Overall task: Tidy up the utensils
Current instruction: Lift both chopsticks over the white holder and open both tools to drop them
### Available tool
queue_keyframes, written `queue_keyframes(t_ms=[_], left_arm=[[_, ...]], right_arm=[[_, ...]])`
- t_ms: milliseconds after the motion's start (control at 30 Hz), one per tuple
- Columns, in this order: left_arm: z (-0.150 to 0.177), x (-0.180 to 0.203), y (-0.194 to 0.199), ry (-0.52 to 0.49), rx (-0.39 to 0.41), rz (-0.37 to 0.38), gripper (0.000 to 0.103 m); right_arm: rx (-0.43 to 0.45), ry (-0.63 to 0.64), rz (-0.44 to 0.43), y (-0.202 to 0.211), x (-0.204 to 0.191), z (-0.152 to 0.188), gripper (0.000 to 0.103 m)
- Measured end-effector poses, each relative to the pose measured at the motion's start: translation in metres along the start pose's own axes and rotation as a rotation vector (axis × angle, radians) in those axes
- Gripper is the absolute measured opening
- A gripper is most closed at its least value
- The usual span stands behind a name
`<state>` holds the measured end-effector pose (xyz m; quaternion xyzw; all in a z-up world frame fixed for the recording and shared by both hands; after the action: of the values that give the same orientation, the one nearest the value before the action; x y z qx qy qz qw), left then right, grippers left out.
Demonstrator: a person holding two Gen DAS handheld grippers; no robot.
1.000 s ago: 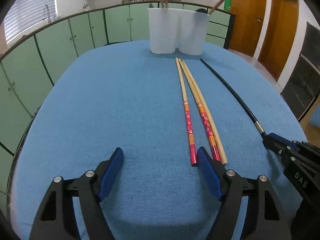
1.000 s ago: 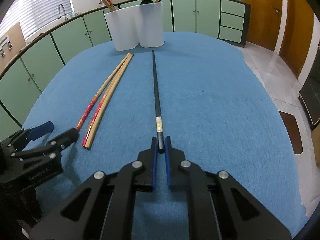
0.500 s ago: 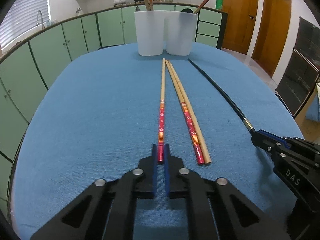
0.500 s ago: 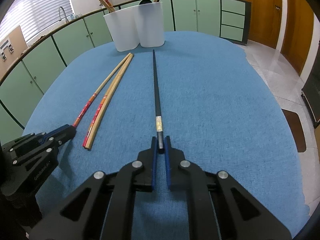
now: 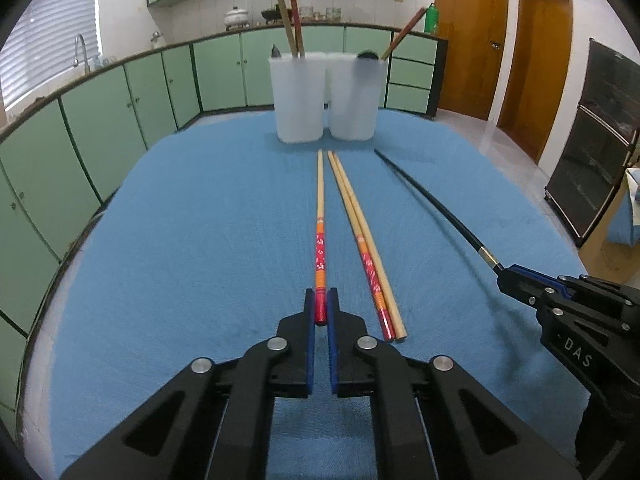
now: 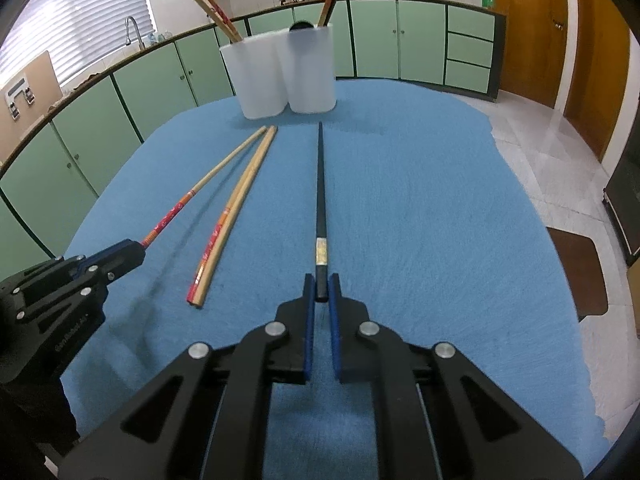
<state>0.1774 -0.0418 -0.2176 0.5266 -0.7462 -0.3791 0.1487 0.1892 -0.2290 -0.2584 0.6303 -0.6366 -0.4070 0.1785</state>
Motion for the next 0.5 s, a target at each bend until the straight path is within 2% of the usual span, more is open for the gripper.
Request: queue_keyframes(t_ms=[167, 500], left_arm=[[-0.013, -0.006, 0.025, 0.004, 0.058, -0.017, 0.006], [-0.062, -0.025, 0.069, 0.009, 0.206, -0.041, 0.006]], right_arm=[[0.05, -0.016, -0.022, 0.023, -0.001, -0.015, 0.006], [0.169, -0.027, -0.094, 0.072, -0.009, -0.062, 0.006]])
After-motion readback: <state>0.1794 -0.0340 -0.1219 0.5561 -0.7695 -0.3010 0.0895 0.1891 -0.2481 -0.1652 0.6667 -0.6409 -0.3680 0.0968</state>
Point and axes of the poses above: each gripper's, at about its wrist camera, not at the fingertips, and y roughly against the way its jaws point, x to its right, z to its underside, the point moved 2 cm from there along -y, roughly the way its jaws point, and after that the axes turned 15 degrees about -y, right-handed, at the moved point
